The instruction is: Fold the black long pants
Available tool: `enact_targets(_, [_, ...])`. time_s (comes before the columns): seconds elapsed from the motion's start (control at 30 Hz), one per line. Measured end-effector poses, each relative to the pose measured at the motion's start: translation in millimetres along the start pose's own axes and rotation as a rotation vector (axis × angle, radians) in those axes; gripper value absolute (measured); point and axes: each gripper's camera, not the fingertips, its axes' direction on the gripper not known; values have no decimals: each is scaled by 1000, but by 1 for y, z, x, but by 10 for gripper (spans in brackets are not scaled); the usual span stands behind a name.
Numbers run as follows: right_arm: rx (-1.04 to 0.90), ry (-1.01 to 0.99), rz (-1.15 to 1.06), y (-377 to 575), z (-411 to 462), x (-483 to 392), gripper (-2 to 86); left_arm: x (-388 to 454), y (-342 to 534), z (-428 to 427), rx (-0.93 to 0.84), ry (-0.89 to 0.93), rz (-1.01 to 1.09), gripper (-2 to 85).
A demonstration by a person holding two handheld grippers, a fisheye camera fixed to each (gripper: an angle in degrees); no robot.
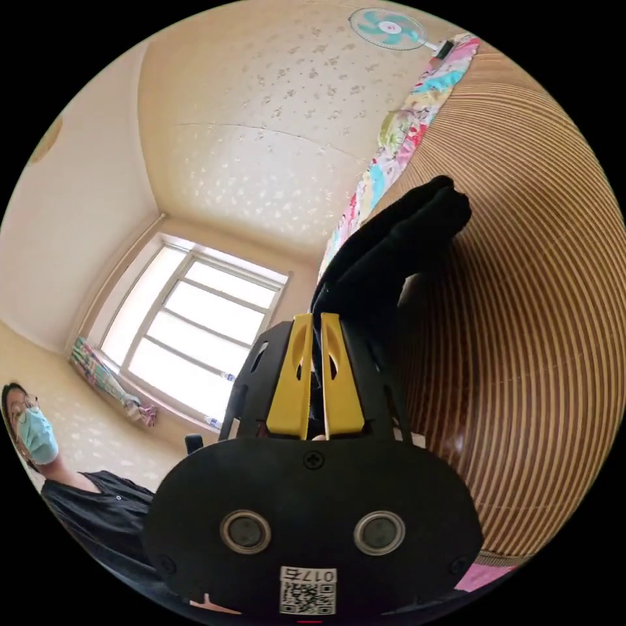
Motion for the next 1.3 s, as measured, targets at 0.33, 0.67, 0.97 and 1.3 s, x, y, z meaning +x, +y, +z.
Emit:
enact_targets(0.33, [-172,-459,-189,55,-12,-100,3,8,-92,34,8,-124,218,140])
enact_targets(0.67, [-151,-538,-21,80,-65,-86,12,9,-44,2,97,36,48,194])
enact_targets(0.97, [-211,-707,53,101,-47,-96,17,32,-28,-28,71,-76,142,154])
enact_targets(1.3, [213,-1010,-49,48,-146,-112,7,-2,-35,-157,493,545,377,51])
